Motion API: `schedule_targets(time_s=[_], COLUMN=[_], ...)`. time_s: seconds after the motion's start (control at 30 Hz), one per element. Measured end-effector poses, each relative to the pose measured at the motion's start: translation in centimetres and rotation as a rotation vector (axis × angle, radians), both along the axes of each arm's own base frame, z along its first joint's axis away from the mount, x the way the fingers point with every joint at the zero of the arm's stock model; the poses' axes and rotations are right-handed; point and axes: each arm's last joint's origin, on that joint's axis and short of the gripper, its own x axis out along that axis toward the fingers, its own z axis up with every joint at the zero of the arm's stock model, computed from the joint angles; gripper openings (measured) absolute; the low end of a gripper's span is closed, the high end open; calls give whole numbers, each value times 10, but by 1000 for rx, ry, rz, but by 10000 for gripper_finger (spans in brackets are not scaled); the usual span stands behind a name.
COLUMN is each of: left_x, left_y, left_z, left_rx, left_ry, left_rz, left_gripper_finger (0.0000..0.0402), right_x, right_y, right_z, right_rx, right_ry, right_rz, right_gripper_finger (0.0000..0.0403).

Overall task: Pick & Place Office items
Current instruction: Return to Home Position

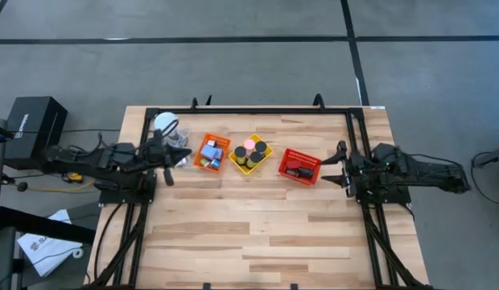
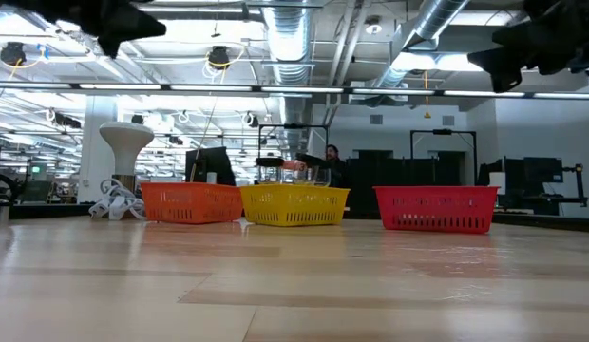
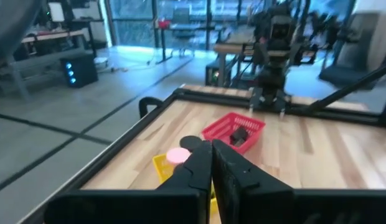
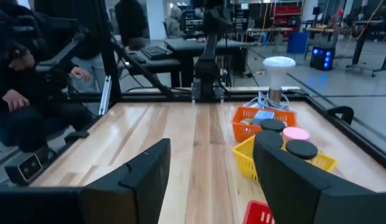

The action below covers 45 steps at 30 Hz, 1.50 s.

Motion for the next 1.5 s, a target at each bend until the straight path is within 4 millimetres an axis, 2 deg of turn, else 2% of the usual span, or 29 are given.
schedule_targets(time_s=[0.23,0.5,0.77,0.97,1.2,1.33,1.5], left_x=[-24,-34,-27,-22,-20,-16,-14], left_y=[0,-1,-2,-3,-4,-4,-5], left_z=[-29,-51,-68,-82,-90,-103,-107], left_rx=[-21,44,65,41,33,30,-20], left_ry=[-110,-201,-165,-186,-179,-152,-140], left_rz=[-107,-210,-231,-231,-231,-231,-260], left_gripper_finger=[2,2,3,2,1,3,2], right_x=[3,7,10,13,13,13,13], right_y=[0,0,-1,-1,-1,-1,-1], right_z=[-11,-27,-44,-53,-54,-54,-55], right_rx=[-18,5,10,32,26,25,26], right_ry=[-18,-18,-3,-55,-57,-52,-46], right_rz=[3,1,0,1,2,2,1], right_gripper_finger=[221,221,221,221,221,221,221])
